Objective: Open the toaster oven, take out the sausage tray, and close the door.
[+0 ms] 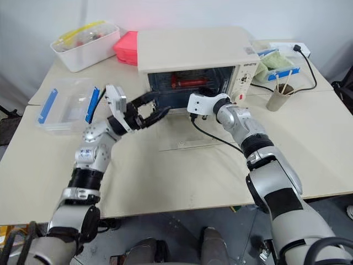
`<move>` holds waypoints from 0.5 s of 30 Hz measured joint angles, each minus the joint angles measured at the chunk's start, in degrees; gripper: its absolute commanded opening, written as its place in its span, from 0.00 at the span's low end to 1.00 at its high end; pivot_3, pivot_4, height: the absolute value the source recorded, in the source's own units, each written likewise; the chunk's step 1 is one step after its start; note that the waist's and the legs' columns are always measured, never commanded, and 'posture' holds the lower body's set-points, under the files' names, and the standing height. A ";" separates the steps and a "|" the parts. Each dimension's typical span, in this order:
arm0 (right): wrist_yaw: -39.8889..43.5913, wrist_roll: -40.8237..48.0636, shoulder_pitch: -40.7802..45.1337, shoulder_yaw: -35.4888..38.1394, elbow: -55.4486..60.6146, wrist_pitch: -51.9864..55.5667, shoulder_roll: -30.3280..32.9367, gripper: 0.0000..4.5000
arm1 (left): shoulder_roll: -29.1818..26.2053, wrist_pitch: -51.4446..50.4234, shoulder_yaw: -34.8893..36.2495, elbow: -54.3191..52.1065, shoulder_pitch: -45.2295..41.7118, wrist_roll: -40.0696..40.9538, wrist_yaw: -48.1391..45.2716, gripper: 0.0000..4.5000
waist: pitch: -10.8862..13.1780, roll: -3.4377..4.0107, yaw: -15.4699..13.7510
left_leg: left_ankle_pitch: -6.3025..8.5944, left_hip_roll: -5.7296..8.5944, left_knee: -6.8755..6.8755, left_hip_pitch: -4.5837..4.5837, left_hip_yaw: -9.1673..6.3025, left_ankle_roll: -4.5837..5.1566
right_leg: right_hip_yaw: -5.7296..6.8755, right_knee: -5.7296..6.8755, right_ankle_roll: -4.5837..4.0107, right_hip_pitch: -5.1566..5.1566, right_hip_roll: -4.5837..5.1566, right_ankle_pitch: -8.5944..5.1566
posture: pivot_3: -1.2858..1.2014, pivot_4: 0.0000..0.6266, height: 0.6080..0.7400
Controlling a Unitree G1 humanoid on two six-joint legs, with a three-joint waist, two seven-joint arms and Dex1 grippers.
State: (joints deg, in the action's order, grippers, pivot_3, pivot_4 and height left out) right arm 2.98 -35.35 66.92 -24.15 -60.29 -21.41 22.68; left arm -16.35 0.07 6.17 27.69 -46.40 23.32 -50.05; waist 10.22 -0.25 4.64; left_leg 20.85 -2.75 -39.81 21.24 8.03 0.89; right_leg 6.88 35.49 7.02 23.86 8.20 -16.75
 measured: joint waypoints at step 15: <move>11.27 5.35 -15.01 5.47 26.77 7.80 4.60 0.09 | -0.24 4.08 1.69 13.37 -6.25 -0.78 -4.35 0.84 | 0.00 -0.01 -0.21 | -0.06 0.03 -0.18 0.08 -0.12 -0.03 | 0.15 0.01 0.00 -0.04 0.03 0.00 | 0.52 0.24 1.00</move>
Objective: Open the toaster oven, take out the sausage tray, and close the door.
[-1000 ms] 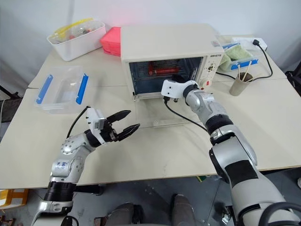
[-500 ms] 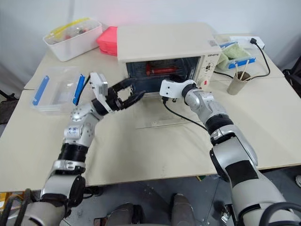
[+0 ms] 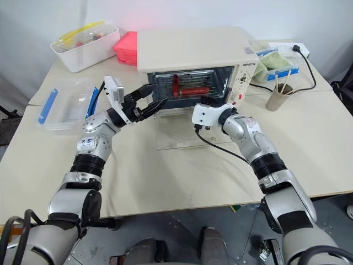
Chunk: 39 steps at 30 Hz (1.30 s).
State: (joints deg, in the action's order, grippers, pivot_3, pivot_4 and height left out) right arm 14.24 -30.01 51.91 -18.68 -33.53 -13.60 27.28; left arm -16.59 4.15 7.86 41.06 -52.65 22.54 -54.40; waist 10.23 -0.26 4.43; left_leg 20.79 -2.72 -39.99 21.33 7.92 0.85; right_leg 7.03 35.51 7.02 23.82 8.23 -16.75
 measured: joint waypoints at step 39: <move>2.40 -4.71 -3.30 -1.99 6.11 -3.85 6.71 0.01 | 0.11 -0.18 0.14 7.06 -5.49 -1.53 -0.18 0.84 | 0.01 -0.02 -0.07 | 0.00 0.01 0.02 0.06 -0.06 0.00 | 0.08 -0.01 0.00 0.01 0.00 0.00 | 0.52 0.24 1.00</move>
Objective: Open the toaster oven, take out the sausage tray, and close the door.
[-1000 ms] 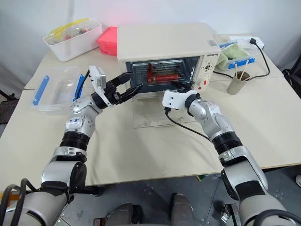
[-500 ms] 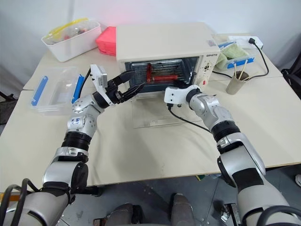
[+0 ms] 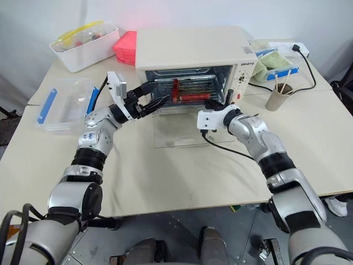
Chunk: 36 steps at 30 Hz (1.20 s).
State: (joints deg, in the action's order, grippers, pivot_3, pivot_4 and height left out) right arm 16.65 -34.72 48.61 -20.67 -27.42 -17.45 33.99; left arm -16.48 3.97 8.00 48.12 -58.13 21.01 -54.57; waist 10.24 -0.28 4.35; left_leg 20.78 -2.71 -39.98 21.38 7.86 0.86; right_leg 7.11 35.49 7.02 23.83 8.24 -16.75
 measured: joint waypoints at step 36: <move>11.42 0.47 -29.71 9.56 44.45 7.52 3.79 0.01 | -9.63 -93.09 17.21 -23.74 7.81 19.61 14.53 0.84 | 0.07 -0.14 -2.84 | -0.03 -0.01 -0.14 -0.15 0.14 -0.06 | -0.22 0.05 0.01 -0.04 -0.03 -0.01 | 0.52 0.24 1.00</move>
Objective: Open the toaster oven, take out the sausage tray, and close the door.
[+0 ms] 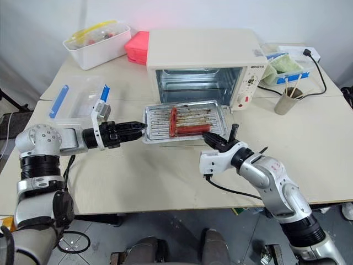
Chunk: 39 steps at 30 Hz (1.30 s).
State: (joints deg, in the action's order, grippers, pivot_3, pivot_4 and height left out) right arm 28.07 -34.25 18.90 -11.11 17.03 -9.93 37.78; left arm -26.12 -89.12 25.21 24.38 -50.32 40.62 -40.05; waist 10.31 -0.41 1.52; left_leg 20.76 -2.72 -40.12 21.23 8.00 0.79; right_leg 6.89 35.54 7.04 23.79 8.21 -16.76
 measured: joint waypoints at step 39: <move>8.87 31.00 -11.11 18.52 -25.80 -12.39 9.55 0.03 | -12.35 -1.70 11.17 8.19 27.38 55.09 34.15 0.00 | 0.00 -0.12 0.16 | 0.03 0.02 0.10 -0.55 -0.39 -0.04 | -0.29 0.10 -0.04 -0.30 0.13 -0.02 | 0.52 0.24 1.00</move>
State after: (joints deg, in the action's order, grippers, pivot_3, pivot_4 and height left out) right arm 36.94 -3.25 7.79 7.41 -8.77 -22.33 47.33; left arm -38.47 -90.82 36.38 32.57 -22.94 95.71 -5.89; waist 10.31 -0.53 1.68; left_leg 20.78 -2.70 -40.02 20.69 7.62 0.75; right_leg 6.60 35.64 6.99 23.48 8.33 -16.78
